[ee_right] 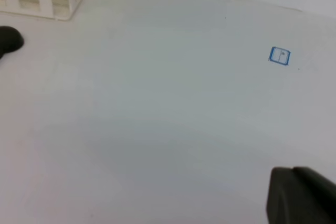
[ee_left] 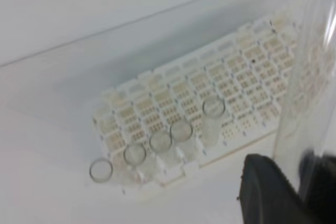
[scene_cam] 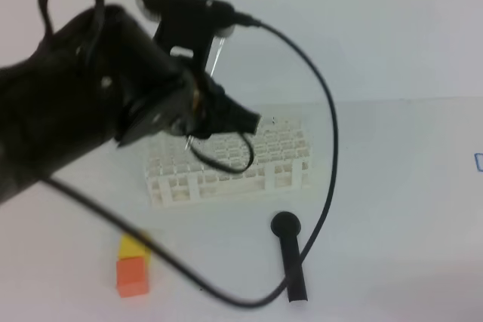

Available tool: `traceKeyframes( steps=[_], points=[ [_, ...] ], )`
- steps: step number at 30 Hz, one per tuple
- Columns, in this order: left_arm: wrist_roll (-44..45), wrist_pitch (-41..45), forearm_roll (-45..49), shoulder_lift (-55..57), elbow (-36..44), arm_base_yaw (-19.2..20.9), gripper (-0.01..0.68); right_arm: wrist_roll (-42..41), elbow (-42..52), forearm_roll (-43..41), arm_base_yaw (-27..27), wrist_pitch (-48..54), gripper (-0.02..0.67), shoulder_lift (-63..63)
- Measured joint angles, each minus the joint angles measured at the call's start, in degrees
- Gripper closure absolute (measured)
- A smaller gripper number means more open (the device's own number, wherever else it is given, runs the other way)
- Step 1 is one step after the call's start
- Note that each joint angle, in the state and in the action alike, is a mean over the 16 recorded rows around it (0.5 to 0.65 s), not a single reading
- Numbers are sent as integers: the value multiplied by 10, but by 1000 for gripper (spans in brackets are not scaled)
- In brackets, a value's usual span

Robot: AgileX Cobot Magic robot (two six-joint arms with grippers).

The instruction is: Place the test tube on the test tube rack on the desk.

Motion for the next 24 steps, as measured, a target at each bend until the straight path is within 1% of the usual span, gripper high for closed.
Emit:
traceKeyframes(
  steps=[9,13,18,24],
  points=[
    [-65,-153,25,-85,172,0,562,0,0,0,0,0,650,0],
    [-97,-208,27,-110,231,0,562,-1,0,-1,0,0,650,0],
    [-118,-259,28,-131,274,0,562,-11,0,-11,0,0,650,0],
    [-126,-303,36,-143,297,0,562,-29,0,-32,0,0,650,0]
  ],
)
